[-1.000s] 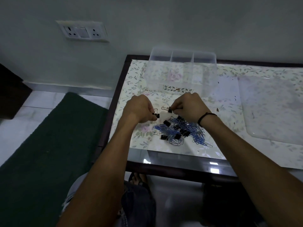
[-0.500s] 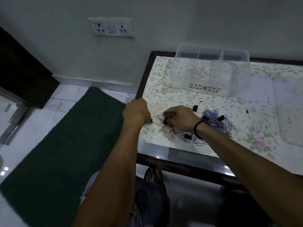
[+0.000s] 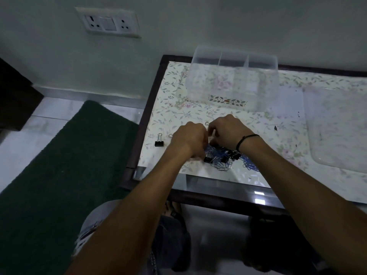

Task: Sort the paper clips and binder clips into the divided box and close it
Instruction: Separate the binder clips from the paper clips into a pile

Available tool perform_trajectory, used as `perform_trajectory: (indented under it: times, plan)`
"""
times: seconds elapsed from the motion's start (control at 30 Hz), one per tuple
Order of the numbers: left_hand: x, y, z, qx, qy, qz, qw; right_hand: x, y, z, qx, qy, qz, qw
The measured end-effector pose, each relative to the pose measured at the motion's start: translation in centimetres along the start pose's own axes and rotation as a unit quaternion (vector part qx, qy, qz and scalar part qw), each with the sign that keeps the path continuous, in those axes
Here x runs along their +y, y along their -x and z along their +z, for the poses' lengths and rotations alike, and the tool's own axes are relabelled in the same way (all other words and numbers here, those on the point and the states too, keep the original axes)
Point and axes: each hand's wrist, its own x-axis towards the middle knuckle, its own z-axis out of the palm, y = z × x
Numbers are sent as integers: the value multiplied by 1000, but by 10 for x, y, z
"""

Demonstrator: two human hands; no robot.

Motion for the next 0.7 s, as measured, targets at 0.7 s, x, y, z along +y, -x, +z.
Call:
perform_trajectory:
  times: [0.7]
  plan:
    - [24,6,22,6,-91,120,989,23,7,-11,-36,35,-29,998]
